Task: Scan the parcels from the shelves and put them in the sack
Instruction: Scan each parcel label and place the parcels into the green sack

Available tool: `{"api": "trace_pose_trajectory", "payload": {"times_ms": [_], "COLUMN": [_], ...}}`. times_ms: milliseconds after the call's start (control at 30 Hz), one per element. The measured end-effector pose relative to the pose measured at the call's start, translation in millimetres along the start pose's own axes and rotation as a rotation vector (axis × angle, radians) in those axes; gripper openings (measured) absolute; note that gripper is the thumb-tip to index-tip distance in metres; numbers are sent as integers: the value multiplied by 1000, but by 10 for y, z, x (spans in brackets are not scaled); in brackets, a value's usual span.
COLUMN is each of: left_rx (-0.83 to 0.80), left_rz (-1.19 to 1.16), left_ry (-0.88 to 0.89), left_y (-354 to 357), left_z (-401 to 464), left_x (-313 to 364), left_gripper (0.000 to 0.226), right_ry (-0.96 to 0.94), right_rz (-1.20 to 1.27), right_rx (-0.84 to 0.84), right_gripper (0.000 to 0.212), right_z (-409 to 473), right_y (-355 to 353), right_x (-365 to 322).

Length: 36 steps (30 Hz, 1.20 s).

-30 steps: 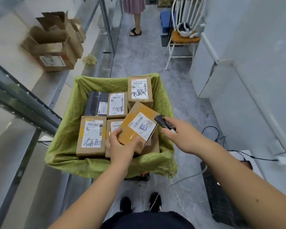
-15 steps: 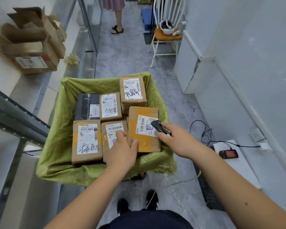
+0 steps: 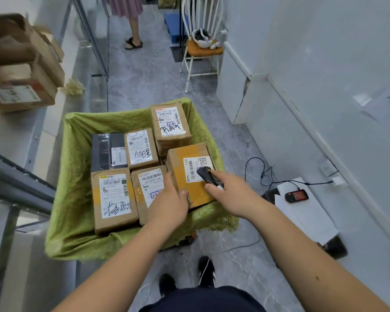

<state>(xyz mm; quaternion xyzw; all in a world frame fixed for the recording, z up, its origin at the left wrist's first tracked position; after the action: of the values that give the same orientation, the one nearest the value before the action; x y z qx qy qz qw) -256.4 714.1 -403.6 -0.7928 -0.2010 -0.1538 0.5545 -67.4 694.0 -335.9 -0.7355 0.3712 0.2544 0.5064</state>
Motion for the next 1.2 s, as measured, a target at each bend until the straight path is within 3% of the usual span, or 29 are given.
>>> {"api": "trace_pose_trajectory", "payload": {"times_ms": [133, 233, 333, 533, 867, 1200], "left_rx": [22, 132, 168, 194, 270, 403], "left_rz": [67, 253, 453, 517, 518, 376], "left_ry": [57, 175, 251, 200, -184, -709], "left_y": [-54, -184, -225, -299, -310, -133], "left_z": [-10, -50, -88, -241, -833, -2600], "left_x": [-22, 45, 106, 127, 60, -431], "left_gripper": [76, 89, 92, 94, 93, 87], "right_ry": [19, 27, 62, 27, -230, -589], "right_rz": [33, -18, -101, -143, -143, -216], "right_rx": [20, 39, 69, 44, -186, -548], "right_gripper": [53, 46, 55, 64, 67, 66], "right_z": [-47, -92, -139, -114, 20, -673], "right_y": [31, 41, 61, 124, 209, 843], "right_x": [5, 34, 91, 39, 24, -398]}}
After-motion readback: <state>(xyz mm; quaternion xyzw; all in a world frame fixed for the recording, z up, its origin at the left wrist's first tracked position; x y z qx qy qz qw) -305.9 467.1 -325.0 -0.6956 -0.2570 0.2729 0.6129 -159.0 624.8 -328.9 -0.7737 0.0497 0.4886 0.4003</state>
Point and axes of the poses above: each hand's wrist, its own z-axis towards the middle knuckle, its own y-axis out of the palm, x = y × z, the point moved 8 cm from there along z, towards the middle knuckle, and after that the axes turned 10 degrees about z, right-handed, at the moved point
